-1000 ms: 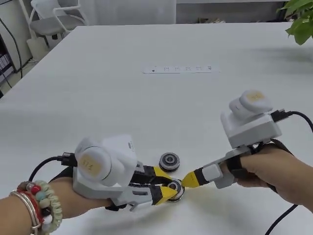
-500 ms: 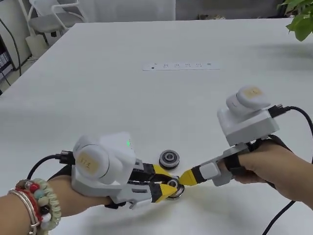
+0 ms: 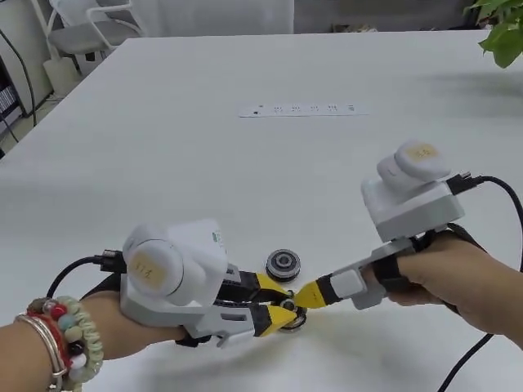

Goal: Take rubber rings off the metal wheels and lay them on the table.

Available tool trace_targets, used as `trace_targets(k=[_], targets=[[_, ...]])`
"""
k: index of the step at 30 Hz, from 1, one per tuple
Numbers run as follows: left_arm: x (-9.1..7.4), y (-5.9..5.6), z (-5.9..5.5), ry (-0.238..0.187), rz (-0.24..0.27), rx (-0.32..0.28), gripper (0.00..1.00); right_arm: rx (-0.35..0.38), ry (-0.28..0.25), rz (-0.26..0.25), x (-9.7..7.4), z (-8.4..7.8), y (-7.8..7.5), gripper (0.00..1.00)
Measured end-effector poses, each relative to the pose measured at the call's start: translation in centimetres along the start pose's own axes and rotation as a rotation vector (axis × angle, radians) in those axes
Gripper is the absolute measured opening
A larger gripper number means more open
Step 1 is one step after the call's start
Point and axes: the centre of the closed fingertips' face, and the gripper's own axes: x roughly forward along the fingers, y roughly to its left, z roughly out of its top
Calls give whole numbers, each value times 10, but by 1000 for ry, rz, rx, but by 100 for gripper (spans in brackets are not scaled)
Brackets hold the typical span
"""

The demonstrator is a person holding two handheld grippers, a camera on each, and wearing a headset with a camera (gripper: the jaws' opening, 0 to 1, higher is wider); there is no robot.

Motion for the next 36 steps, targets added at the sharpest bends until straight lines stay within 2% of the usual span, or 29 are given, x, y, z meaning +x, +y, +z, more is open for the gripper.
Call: trace_targets(k=[1, 2, 3, 6, 8, 9, 12, 15, 17, 19, 24, 25, 26, 27, 32, 36], targets=[[0, 0, 0, 0, 1, -1, 8, 10, -30, 15, 0, 6, 4, 0], [0, 0, 0, -1, 2, 0, 8, -9, 1, -33, -2, 2, -3, 0], [0, 0, 0, -1, 2, -1, 8, -93, 30, -121, -2, 0, -15, 0], [0, 0, 1, -2, 3, -2, 8, -57, 37, -89, 1, -5, -9, 0], [0, 0, 1, -3, 5, 1, 8, -51, 38, -99, 0, -5, -13, 0], [0, 0, 1, -5, 9, 4, 8, -56, 47, -123, -1, -6, -18, 0], [0, 0, 1, -5, 9, 4, 8, -71, 65, -148, -1, -10, -23, 0], [0, 0, 1, -4, 10, 3, 8, -73, 58, -142, -2, -9, -21, 0], [0, 0, 1, -4, 10, 3, 8, -77, 50, -114, 0, -8, -14, 0], [0, 0, 1, -3, 10, 2, 8, -95, 60, -129, 1, -9, -15, 0], [0, 0, 1, -2, 12, 3, 8, -92, 54, -126, 0, -8, -14, 0], [0, 0, 1, -2, 12, 3, 8, -91, 57, -145, -1, -8, -17, 0], [0, 0, 1, -2, 12, 3, 8, -111, 55, -123, -1, -8, -14, 0], [0, 0, 1, -2, 12, 3, 8, -91, 60, -142, -2, -10, -17, 0], [1, 0, 1, -1, 12, 5, 8, -91, 46, -101, 0, -8, -11, 0], [1, -1, 1, 0, 10, 7, 8, -116, 66, -124, 2, -11, -14, 0]])
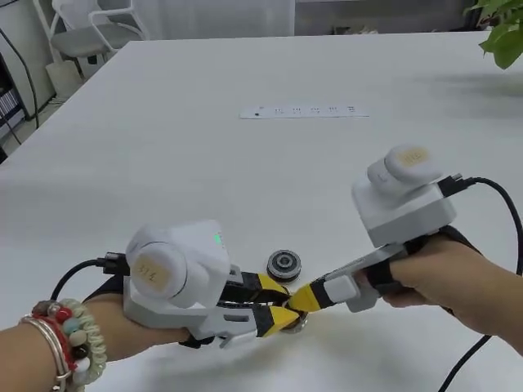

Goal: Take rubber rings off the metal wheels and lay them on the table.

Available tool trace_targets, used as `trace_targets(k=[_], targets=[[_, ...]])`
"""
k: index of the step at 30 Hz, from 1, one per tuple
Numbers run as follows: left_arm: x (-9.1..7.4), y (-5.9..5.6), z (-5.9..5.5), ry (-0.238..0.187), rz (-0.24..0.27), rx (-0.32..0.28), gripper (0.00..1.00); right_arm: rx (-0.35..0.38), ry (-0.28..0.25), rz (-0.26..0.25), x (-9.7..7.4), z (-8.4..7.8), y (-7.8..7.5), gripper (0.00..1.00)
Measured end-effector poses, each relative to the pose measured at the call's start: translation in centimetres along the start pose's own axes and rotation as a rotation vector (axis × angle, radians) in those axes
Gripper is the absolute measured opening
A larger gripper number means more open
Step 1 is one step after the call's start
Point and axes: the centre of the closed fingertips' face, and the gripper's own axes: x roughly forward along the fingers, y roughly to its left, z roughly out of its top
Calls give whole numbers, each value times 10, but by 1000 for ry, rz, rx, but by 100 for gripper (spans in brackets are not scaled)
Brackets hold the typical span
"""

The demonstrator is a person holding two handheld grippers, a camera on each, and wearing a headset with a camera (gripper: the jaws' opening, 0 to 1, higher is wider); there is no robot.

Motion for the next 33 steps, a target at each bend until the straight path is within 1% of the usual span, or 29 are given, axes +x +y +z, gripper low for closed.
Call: trace_targets(k=[1, 4, 5, 7, 13, 15, 19, 23, 25, 28, 30, 32, 33], targets=[[0, 0, 0, 1, 1, 0, 8, 5, -4, 7, 0, 1, 0, 0], [0, 0, 0, 1, 1, 0, 8, 22, -11, -2, -2, 2, -4, 0], [0, 0, 0, 1, 1, 1, 8, 22, 4, -27, -2, -1, -9, 0], [0, 0, 0, 2, 2, 4, 8, 24, -17, -9, -3, 4, -7, 0], [0, 0, 0, 5, 7, 4, 8, 28, -17, -9, -5, 5, -6, 0], [1, -1, 1, 14, 10, 25, 8, 30, -17, -9, -5, 4, -7, 0], [1, 0, 1, 35, 18, 7, 8, 30, -18, -9, -6, 3, -7, 0], [-1, -1, 1, 72, 17, 32, 9, 23, -15, -9, -7, 0, -4, 0], [-4, -3, 2, 82, 12, 36, 13, 21, -19, -9, -7, 0, -4, 0], [-7, -5, 4, 88, -1, 65, 17, 23, -27, -8, -9, 1, -4, 0], [-9, -9, 4, 101, -18, 109, 18, 28, -36, -10, -10, 2, -5, 0], [-12, -11, 10, 87, -21, 110, 18, 31, -44, -17, -12, 3, -5, 0], [-14, -13, 16, 68, -34, 95, 19, 25, -41, -28, -12, 2, -6, 0]])
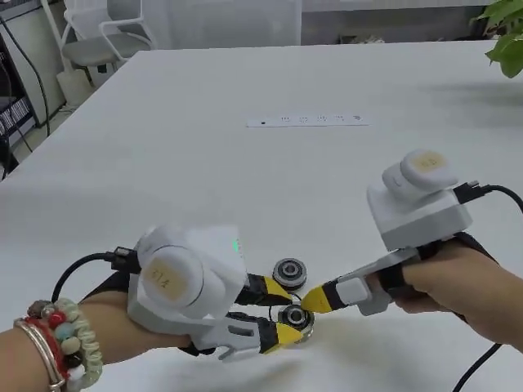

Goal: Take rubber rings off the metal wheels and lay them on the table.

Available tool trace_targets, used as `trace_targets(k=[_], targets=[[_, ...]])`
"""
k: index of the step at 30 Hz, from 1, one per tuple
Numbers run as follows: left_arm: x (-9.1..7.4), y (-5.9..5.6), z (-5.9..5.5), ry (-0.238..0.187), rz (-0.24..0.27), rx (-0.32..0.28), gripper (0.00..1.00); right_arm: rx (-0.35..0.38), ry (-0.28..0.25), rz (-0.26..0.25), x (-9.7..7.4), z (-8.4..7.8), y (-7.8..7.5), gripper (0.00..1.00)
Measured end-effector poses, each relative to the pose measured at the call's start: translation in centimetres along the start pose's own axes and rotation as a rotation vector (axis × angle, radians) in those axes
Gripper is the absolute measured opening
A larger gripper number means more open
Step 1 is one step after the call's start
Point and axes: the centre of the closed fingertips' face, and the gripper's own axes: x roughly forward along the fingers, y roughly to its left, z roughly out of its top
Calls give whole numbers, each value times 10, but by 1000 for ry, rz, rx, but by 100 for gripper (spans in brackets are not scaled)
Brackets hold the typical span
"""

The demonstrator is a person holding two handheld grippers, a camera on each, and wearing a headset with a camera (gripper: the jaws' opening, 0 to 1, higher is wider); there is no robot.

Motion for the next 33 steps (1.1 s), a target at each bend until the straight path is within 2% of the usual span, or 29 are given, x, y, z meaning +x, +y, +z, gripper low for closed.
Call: trace_targets(k=[2, 4, 9, 12, 14, 17, 20, 26, 33], targets=[[-4, 0, 7, -13, -9, -15, 23, -8, 0, -5, -1, 0, 0, 0], [-7, -2, 10, -8, -15, -24, 28, -6, -4, -3, -1, 1, 0, 0], [-19, -6, 24, -25, -21, 7, 48, -15, -3, -9, -1, 2, -2, 0], [-30, -6, 35, -57, -26, -18, 54, -17, -4, -10, -1, 3, -2, 0], [-35, -4, 37, -65, -15, -20, 57, -17, -4, -8, -1, 4, -2, 0], [-48, -2, 38, -67, 9, -30, 65, -23, 3, -10, -1, 3, -1, 0], [-63, 0, 42, -88, 31, -40, 71, -29, 6, -11, -2, 4, -3, 0], [-89, 9, 40, -110, 102, -84, 75, -22, 1, -4, -2, 6, -1, 0], [-115, 13, 31, -127, 181, -105, 78, 0, -39, -5, -10, 13, -2, 0]])
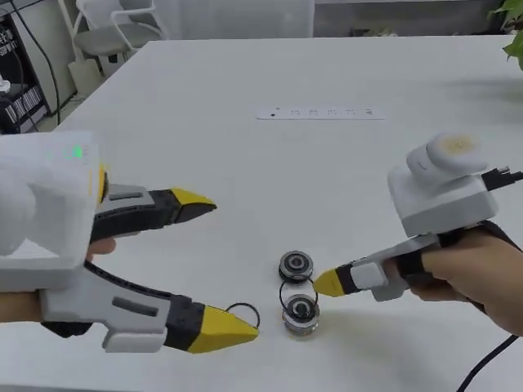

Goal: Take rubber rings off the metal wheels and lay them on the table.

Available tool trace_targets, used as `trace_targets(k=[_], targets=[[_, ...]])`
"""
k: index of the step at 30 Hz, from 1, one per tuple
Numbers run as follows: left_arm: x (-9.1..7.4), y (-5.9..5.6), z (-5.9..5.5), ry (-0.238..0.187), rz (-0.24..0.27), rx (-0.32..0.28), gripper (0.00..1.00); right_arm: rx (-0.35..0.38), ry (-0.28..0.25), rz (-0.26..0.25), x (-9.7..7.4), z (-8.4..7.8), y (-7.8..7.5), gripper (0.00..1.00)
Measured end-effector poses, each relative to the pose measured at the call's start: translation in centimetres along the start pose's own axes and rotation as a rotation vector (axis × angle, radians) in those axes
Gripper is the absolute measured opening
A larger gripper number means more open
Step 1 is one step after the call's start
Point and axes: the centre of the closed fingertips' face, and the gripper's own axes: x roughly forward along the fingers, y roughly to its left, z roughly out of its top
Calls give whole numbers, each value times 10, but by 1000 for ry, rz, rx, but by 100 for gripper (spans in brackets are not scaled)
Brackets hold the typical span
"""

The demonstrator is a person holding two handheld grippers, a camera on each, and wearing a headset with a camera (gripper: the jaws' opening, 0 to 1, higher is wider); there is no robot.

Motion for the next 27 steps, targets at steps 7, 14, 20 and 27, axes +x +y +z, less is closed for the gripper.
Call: trace_targets(k=[7, 14, 20, 27], targets=[[-18, 6, -9, -11, 62, -36, 80, 10, -24, -8, -5, 4, -1, 0], [-31, 7, -25, -10, 140, -82, 84, 19, -59, 0, -9, 12, 2, 0], [-37, 9, -37, 36, 164, -84, 85, 29, -92, 10, -13, 19, 4, 0], [-47, 10, -52, 48, 183, -128, 85, 19, -112, 16, -14, 24, 9, 0]])
